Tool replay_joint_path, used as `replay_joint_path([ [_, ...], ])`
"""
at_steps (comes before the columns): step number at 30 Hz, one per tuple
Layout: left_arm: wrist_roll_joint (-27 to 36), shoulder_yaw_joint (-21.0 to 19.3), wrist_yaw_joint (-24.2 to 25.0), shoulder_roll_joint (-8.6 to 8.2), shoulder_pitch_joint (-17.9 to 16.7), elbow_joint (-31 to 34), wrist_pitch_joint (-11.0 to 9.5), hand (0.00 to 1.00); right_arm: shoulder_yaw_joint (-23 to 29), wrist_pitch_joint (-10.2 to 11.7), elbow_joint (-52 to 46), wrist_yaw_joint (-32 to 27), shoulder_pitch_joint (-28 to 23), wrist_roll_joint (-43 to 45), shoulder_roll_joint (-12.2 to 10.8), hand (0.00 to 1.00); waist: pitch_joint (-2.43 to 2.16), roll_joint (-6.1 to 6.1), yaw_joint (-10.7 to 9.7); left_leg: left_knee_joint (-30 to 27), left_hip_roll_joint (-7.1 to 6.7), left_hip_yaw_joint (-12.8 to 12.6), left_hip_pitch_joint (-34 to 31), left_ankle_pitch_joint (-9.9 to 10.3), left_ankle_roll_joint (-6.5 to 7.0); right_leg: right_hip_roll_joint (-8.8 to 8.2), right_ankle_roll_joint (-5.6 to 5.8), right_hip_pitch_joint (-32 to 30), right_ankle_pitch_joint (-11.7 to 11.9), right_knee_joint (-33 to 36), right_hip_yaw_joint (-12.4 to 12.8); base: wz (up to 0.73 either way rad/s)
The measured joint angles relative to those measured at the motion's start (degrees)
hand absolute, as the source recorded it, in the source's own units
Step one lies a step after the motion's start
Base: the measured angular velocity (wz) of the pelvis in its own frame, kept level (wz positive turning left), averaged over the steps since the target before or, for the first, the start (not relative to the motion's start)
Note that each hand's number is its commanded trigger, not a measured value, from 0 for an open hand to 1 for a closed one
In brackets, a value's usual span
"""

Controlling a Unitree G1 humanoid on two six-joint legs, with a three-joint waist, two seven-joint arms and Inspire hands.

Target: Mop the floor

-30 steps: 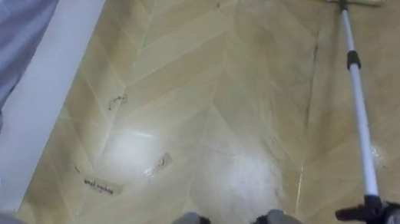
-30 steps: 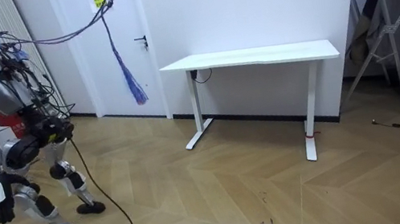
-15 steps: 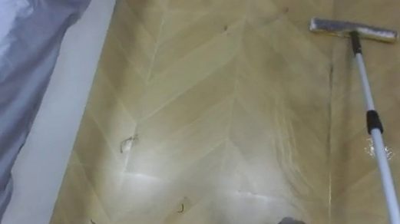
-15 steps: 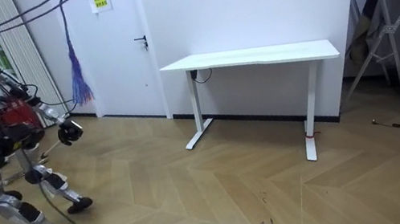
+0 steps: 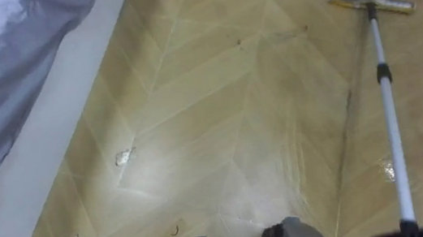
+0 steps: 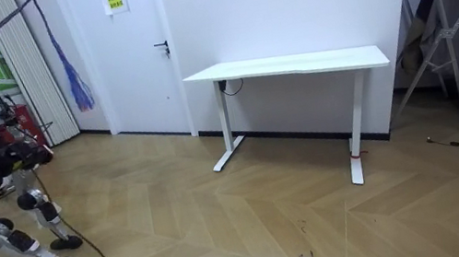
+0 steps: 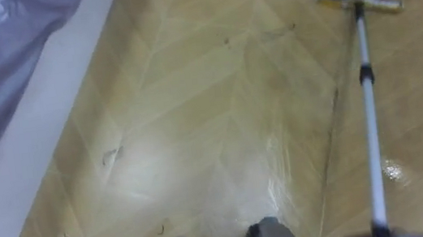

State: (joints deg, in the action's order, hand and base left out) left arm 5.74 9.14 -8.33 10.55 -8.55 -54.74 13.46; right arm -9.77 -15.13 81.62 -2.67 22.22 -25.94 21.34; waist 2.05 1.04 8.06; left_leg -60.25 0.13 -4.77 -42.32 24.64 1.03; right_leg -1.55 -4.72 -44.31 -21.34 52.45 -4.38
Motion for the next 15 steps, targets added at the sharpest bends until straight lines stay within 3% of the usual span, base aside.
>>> replay_joint_path([
  [1,-0.3,0.0,0.3,-0.03,-0.3,0.4,-0.2,0.0,0.1,0.4,0.0,0.6,1.4,-0.8,0.1,1.0,-0.07,0.29,0.8,5.4,0.01,0.9,-2.0,-0.6,-0.62,0.0,0.45,0.4,0.3,-0.7,-0.3,0.08],
  [2,-0.3,0.0,0.6,0.01,-0.8,0.5,-0.1,0.0,0.1,0.9,0.0,1.2,1.6,-0.8,0.1,1.0,-0.08,0.42,1.1,9.6,0.02,1.8,-3.1,-4.0,-0.27,-0.07,0.67,1.4,0.3,-1.4,-0.5,0.0],
  [3,-0.3,0.1,0.8,-0.03,-1.3,0.5,-0.2,0.0,0.0,0.9,0.1,1.5,1.2,-0.7,0.0,1.0,-0.17,0.38,1.2,10.4,0.13,2.0,-2.6,-5.6,0.46,-0.12,0.9,2.2,0.2,-1.9,-0.7,0.0],
  [5,-0.3,0.1,1.8,0.02,-1.4,0.2,-0.2,0.0,-0.4,1.3,0.1,3.3,-2.1,-0.4,-0.1,1.0,-0.21,0.3,1.3,13.2,0.06,1.6,1.0,-5.8,1.94,0.04,1.87,6.1,0.7,-5.5,-0.9,0.0],
  [9,-1.8,-0.3,1.7,-0.32,-0.4,-0.9,-0.3,0.0,-2.6,2.6,1.6,4.7,-10.5,2.1,-0.1,1.0,-0.3,-0.44,1.1,18.3,-0.12,1.1,8.4,-5.8,3.03,-0.16,2.6,13.8,1.4,-11.8,-1.7,0.0],
  [13,-5.9,-2.4,1.7,-0.9,-0.5,-2.4,-1.3,0.0,-2.5,2.8,3.0,3.6,-20.0,10.2,-1.6,1.0,-1.12,-1.48,-1.5,23.8,-1.29,0.8,16.8,-5.6,3.27,-0.9,3.27,21.8,1.4,-16.6,-1.0,-0.06],
  [15,-7.0,-3.0,1.7,-0.93,-0.5,-3.4,-1.4,0.0,-2.4,2.8,3.0,3.5,-22.2,13.0,-2.8,1.0,-1.33,-1.09,-2.3,26.0,-1.33,0.0,20.0,-5.6,3.29,-0.83,3.34,24.0,1.4,-18.1,-0.3,-0.29],
])
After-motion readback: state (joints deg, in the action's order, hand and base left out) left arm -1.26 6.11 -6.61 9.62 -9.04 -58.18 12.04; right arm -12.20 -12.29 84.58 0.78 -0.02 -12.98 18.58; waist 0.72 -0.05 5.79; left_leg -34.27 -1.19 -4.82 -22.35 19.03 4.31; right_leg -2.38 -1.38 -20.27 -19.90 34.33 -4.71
